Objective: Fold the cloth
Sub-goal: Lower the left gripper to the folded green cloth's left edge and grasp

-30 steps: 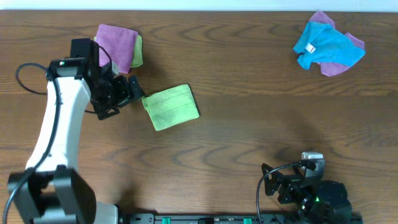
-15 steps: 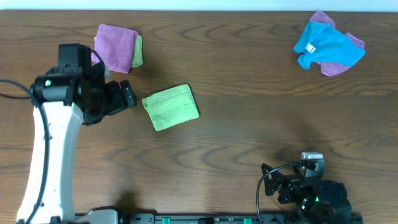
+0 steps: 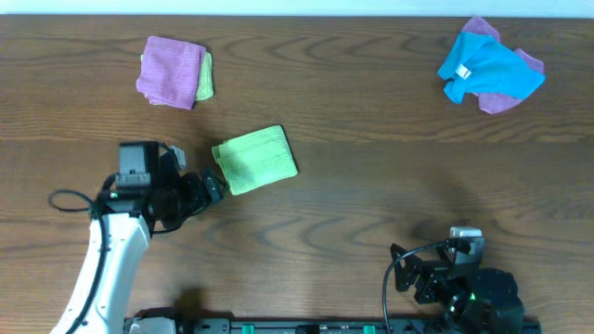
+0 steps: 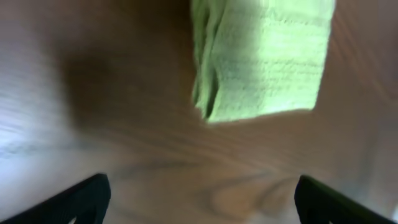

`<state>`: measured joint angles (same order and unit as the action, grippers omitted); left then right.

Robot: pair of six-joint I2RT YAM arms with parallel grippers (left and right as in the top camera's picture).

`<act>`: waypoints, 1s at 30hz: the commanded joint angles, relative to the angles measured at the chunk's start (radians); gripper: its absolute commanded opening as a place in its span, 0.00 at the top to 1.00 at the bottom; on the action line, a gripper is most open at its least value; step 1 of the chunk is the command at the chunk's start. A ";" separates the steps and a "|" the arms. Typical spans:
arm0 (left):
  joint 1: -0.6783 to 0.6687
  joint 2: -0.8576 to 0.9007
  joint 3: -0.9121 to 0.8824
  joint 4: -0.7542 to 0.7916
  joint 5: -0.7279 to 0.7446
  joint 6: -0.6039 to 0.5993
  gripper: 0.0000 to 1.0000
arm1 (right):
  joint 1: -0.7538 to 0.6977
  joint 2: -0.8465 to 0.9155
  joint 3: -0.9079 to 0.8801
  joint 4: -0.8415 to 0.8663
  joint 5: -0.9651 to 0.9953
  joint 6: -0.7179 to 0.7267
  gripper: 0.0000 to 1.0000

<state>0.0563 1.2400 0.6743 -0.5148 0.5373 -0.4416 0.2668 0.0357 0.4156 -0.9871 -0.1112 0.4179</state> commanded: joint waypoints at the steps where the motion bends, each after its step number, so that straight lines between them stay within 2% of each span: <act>1: 0.002 0.014 -0.080 0.109 0.092 -0.156 0.01 | -0.011 -0.009 -0.005 -0.002 0.010 0.015 0.01; 4: 0.001 0.046 -0.137 0.227 0.092 -0.256 0.00 | -0.011 -0.009 -0.005 -0.002 0.010 0.015 0.01; 5: 0.000 0.060 -0.151 0.263 0.092 -0.282 0.06 | -0.011 -0.009 -0.005 -0.002 0.010 0.015 0.01; 13: -0.072 0.191 -0.165 0.491 0.088 -0.403 0.07 | -0.011 -0.009 -0.005 -0.002 0.010 0.015 0.01; 25: -0.106 0.347 -0.165 0.669 0.080 -0.484 0.08 | -0.011 -0.009 -0.004 -0.002 0.010 0.015 0.01; 30: -0.124 0.391 -0.165 0.743 0.061 -0.505 0.13 | -0.011 -0.009 -0.005 -0.002 0.010 0.015 0.01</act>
<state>-0.0544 1.5761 0.5232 0.2344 0.6552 -0.9310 0.2668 0.0345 0.4152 -0.9874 -0.1112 0.4179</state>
